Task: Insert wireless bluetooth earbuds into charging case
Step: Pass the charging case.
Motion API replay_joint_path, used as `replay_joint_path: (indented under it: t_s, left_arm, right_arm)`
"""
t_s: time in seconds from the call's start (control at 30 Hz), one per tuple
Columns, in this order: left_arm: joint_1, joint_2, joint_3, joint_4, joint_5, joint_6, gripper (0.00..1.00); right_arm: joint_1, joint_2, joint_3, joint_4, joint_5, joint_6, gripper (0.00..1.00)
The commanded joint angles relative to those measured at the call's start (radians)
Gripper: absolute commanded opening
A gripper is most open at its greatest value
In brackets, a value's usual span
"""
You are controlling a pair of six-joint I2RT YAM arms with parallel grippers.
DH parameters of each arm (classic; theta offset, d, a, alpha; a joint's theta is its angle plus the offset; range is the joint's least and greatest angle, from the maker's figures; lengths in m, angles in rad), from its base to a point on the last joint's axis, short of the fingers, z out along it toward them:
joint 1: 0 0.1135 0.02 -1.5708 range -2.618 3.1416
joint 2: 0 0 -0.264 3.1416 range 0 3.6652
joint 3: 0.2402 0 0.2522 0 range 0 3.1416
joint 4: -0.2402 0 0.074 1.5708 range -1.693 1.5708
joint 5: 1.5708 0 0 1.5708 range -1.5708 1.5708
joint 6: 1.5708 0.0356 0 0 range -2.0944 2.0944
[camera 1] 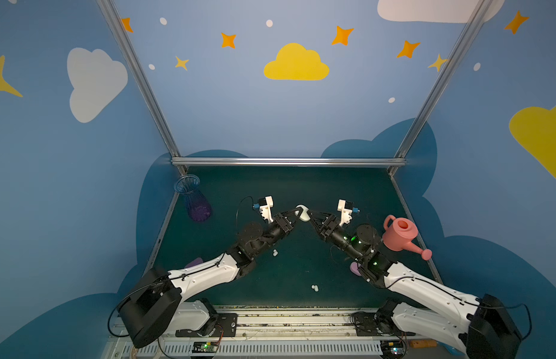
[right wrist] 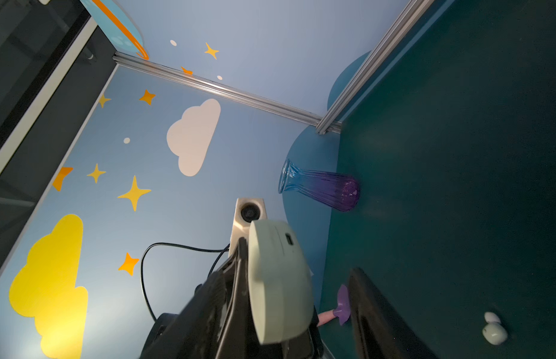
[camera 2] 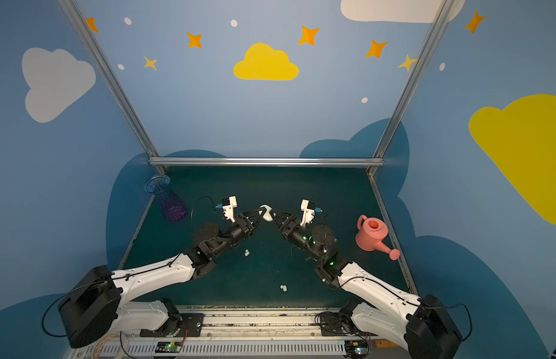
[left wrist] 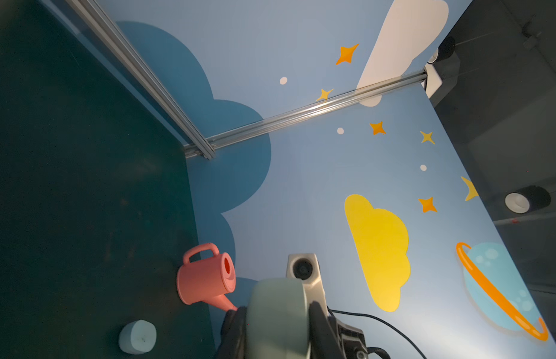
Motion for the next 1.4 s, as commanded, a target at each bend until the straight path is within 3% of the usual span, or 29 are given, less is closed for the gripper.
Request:
replay_joint_path:
  t_s: [0.0,0.23,0.43,0.9,1.17,1.37]
  left_arm:
    - [0.02,-0.056,-0.014,-0.097,-0.035,0.137,0.03]
    - [-0.039,-0.144,0.077,-0.407,-0.028,0.594,0.03]
    - [-0.076,-0.136,0.133,-0.499,0.007,0.812,0.03]
    - [-0.179,-0.099,0.119,-0.434,-0.133,1.065,0.03]
    - [-0.258,-0.068,0.126,-0.405,-0.296,1.213,0.03]
    - [-0.283,-0.056,0.119,-0.356,-0.39,1.231,0.03]
  right_arm:
    - [0.005,-0.077,0.042,-0.173,0.004,-0.006,0.7]
    - [0.002,-0.139,0.125,-0.501,-0.002,-0.015,0.79]
    - [0.001,-0.099,0.186,-0.561,-0.049,-0.008,0.81]
    - [0.002,-0.049,0.194,-0.52,-0.11,0.235,0.86]
    - [0.007,-0.037,0.188,-0.488,-0.119,0.278,0.84]
    - [0.024,-0.038,0.179,-0.452,-0.084,0.304,0.8]
